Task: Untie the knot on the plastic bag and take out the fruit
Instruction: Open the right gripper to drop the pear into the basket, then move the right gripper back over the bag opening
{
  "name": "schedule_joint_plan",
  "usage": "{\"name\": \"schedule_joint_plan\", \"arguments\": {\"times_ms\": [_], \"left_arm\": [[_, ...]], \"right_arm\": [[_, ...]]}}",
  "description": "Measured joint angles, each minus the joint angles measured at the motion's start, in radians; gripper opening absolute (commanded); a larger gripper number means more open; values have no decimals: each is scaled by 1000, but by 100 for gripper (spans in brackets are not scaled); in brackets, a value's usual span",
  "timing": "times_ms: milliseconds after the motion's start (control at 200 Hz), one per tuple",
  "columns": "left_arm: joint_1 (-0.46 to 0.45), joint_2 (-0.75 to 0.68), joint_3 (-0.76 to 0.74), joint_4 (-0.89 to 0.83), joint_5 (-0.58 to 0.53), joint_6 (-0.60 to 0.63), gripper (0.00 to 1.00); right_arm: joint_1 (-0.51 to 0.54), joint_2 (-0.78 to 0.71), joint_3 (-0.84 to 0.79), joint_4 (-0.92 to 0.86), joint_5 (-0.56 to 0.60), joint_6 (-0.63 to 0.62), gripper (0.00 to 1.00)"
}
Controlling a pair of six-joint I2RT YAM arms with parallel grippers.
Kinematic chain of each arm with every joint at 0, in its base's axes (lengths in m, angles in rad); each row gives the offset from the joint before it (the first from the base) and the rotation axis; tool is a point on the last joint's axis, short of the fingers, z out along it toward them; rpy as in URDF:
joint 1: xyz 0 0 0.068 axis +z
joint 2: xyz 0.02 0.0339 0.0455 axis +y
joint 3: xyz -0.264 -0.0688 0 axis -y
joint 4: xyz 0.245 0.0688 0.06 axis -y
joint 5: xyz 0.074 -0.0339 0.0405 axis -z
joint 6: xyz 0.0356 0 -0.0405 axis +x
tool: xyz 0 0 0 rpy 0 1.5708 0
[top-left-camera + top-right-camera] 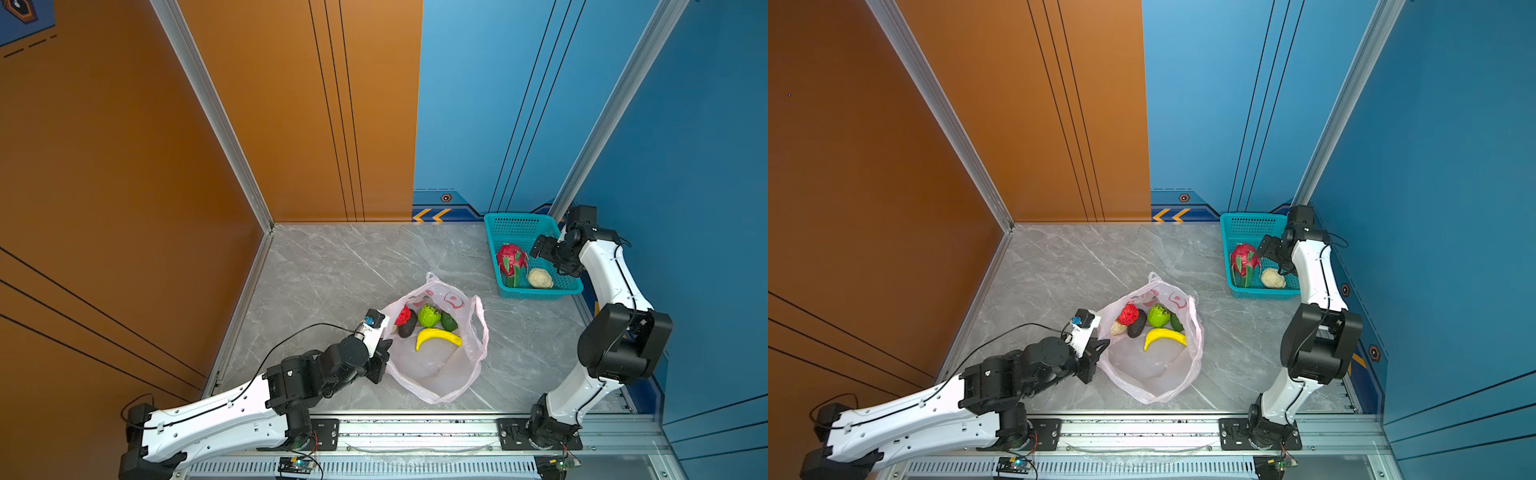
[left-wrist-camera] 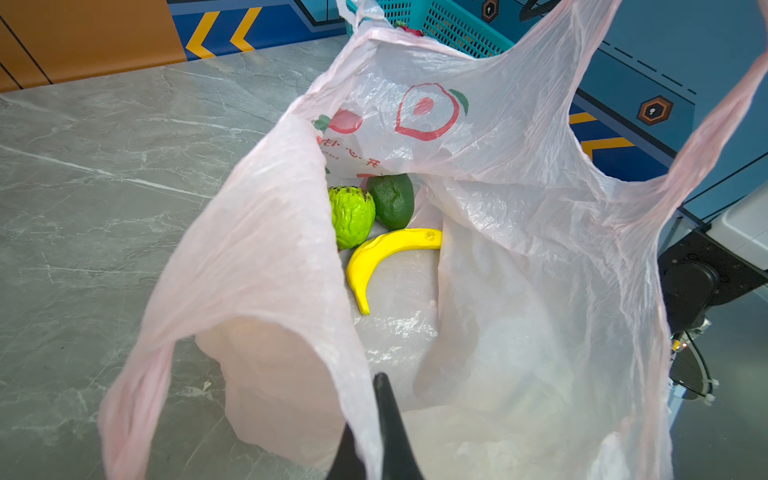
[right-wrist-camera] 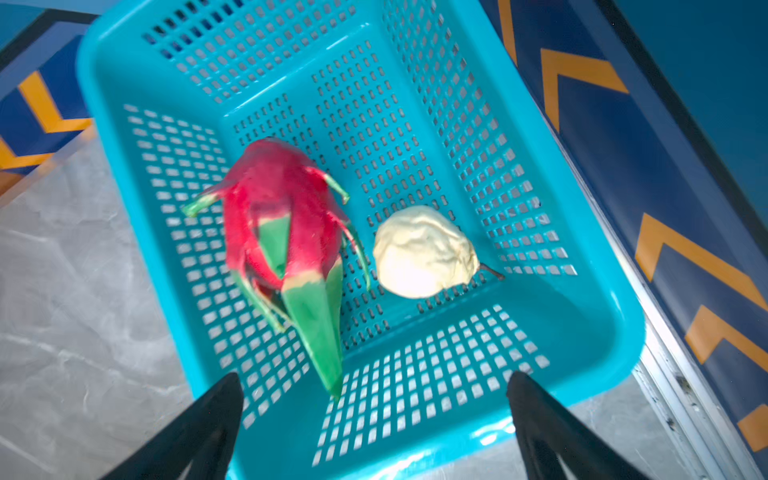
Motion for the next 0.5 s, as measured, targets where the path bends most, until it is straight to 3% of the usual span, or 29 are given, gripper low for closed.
{"name": "schedule_joint_plan", "arguments": {"times_ms": [195, 496], "left_arm": [[0, -5, 0, 0, 0, 0, 0], [0, -3, 0, 0, 1, 11, 0]], "right_arm": [[132, -180, -17, -71, -18, 2, 100], [545, -323, 62, -209, 8, 80, 100]]}}
